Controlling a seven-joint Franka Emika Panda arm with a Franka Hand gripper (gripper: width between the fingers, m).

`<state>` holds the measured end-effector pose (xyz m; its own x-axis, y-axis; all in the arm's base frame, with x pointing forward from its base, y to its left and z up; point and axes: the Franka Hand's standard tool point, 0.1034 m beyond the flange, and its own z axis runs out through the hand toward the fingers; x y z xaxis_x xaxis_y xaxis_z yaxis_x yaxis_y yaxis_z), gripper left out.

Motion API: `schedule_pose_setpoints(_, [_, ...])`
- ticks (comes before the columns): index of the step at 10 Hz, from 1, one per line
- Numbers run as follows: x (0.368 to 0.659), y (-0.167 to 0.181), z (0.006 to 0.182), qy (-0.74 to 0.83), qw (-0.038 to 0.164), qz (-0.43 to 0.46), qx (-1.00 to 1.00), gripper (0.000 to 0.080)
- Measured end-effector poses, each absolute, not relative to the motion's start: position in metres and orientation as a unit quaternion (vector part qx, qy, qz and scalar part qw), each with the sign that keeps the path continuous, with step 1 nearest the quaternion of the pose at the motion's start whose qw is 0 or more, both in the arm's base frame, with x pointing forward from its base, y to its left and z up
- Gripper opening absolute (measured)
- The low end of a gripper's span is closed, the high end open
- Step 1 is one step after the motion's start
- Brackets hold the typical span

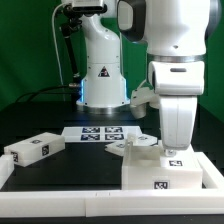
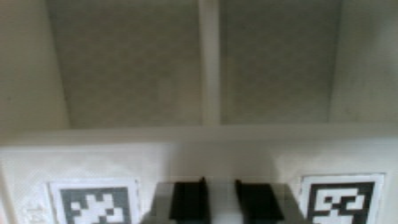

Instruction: Assemble cabinet

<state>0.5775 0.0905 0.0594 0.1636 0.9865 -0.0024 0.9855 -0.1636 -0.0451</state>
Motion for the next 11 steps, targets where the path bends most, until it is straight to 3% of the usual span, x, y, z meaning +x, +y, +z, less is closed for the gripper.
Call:
schedule_pose_setpoints(1, [0.577, 0.095, 0.062, -0.647, 0.014, 0.013, -0.762, 0.0071])
schedule_pose_setpoints(2, [0.577, 0.096, 0.063, -0.649, 0.014, 0.013, -0.761, 0.0256])
schedule_pose_setpoints(3, [0.576, 0.096, 0.063, -0.649, 0.014, 0.014, -0.760, 0.0256])
schedule_pose_setpoints(5, [0.570, 0.099, 0.069, -0.648, 0.012, 0.016, -0.761, 0.0592])
schedule_pose_setpoints(6, [0.564, 0.103, 0.072, -0.639, 0.010, 0.017, -0.769, 0.0592])
schedule_pose_setpoints(7, [0.556, 0.106, 0.076, -0.627, 0.008, 0.020, -0.779, 0.0741])
schedule_pose_setpoints(8, [0.546, 0.109, 0.081, -0.616, 0.006, 0.024, -0.788, 0.0787])
schedule_pose_setpoints(11, [0.509, 0.114, 0.087, -0.600, 0.002, 0.036, -0.799, 0.0798])
